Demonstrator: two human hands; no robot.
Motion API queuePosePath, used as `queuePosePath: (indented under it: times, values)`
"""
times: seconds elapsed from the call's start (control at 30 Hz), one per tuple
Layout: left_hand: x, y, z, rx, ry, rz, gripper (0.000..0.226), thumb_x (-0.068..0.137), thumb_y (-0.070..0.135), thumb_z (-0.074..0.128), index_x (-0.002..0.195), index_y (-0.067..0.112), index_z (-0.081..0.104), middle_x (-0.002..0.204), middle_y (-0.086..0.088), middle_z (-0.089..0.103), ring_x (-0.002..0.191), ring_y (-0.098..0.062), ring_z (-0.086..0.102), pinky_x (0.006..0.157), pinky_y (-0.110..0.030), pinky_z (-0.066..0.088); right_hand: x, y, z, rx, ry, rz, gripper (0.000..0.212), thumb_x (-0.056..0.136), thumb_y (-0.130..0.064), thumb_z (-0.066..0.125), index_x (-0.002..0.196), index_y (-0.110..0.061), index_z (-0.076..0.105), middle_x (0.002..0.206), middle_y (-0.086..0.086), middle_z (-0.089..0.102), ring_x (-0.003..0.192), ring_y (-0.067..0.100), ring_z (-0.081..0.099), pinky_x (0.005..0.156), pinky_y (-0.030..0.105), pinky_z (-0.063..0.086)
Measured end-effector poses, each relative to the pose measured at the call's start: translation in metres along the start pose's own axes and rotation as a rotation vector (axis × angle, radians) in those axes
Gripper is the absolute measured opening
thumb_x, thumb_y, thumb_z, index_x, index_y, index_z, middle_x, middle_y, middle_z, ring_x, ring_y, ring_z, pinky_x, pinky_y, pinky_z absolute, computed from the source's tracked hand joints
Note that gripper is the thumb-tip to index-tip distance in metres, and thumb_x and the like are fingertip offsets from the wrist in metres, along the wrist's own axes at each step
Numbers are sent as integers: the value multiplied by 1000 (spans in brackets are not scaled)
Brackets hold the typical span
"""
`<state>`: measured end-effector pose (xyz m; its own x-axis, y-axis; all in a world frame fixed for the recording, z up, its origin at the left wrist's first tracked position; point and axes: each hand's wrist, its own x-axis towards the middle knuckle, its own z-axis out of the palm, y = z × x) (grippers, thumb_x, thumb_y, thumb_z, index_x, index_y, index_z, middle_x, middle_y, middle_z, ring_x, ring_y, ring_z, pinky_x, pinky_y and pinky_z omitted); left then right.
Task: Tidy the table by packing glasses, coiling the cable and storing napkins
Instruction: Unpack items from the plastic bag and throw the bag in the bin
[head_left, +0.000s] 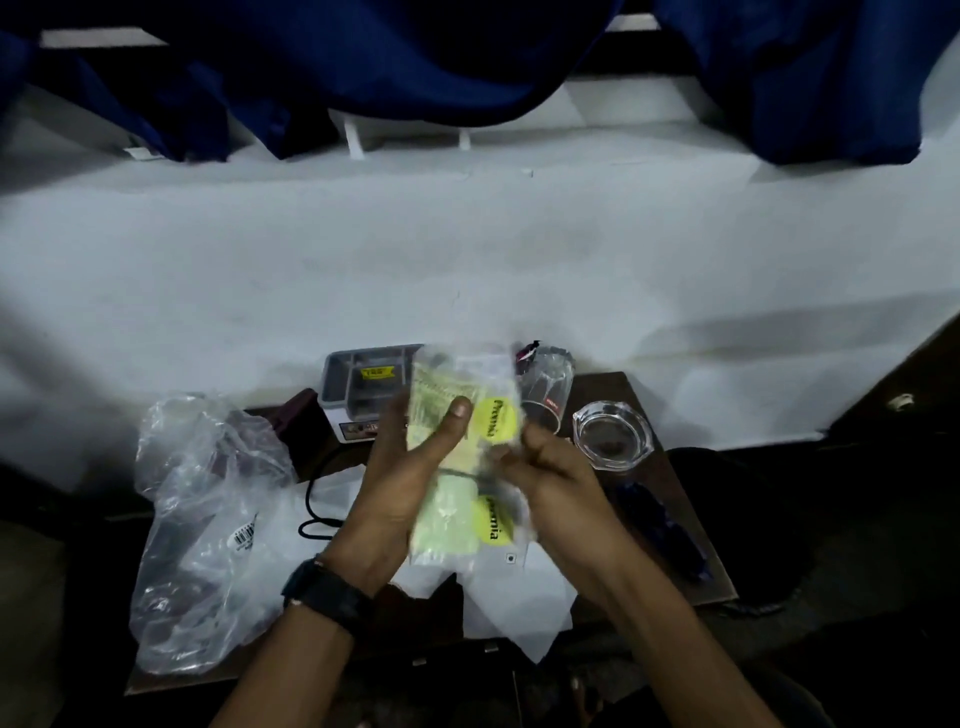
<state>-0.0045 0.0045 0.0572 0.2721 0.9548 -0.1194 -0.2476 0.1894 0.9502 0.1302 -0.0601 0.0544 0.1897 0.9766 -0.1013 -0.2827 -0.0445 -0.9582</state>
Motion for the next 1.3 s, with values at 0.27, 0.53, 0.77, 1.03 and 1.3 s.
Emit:
queuePosePath:
  times: [0.27, 0.53, 0.77, 1.03, 1.3]
  values:
    - [1, -11, -2, 149, 66, 92, 58, 90, 9, 75, 140, 12, 45, 105, -3, 80, 93, -22, 78, 66, -26, 61, -4, 20, 20, -904, -185, -415, 12, 84, 5, 64, 92, -1, 70, 109, 15, 62, 101, 25, 60, 86, 29, 49]
    - [12, -18, -44, 322, 177, -76, 51, 89, 21, 61, 128, 41, 36, 84, 0, 73, 48, -4, 56, 41, -25, 43, 45, 17, -56, -1310, 180, 66, 39, 96, -31, 67, 127, -8, 65, 124, 16, 65, 117, 30, 61, 99, 40, 51]
    - [9, -24, -38, 221, 136, -216, 16, 100, 33, 62, 104, 34, 46, 106, -7, 72, 59, -13, 71, 55, -37, 61, 55, 38, -46, -1462, 240, 151, 20, 93, -15, 63, 109, -3, 64, 116, 18, 63, 105, 32, 64, 86, 39, 56]
    - [9, -18, -37, 154, 125, -181, 25, 102, 35, 58, 127, 30, 58, 115, 3, 77, 97, -16, 77, 73, -38, 60, 30, 2, 0, -777, 164, -168, 22, 86, -14, 73, 106, -22, 79, 95, -12, 78, 83, 0, 72, 74, 16, 56]
    - [15, -14, -41, 168, 184, -57, 30, 101, 23, 62, 129, 13, 57, 106, -2, 80, 101, -20, 76, 76, -33, 62, 26, 13, 35, -466, -253, -30, 28, 91, 10, 62, 106, -7, 79, 96, 8, 80, 94, 26, 75, 83, 39, 61]
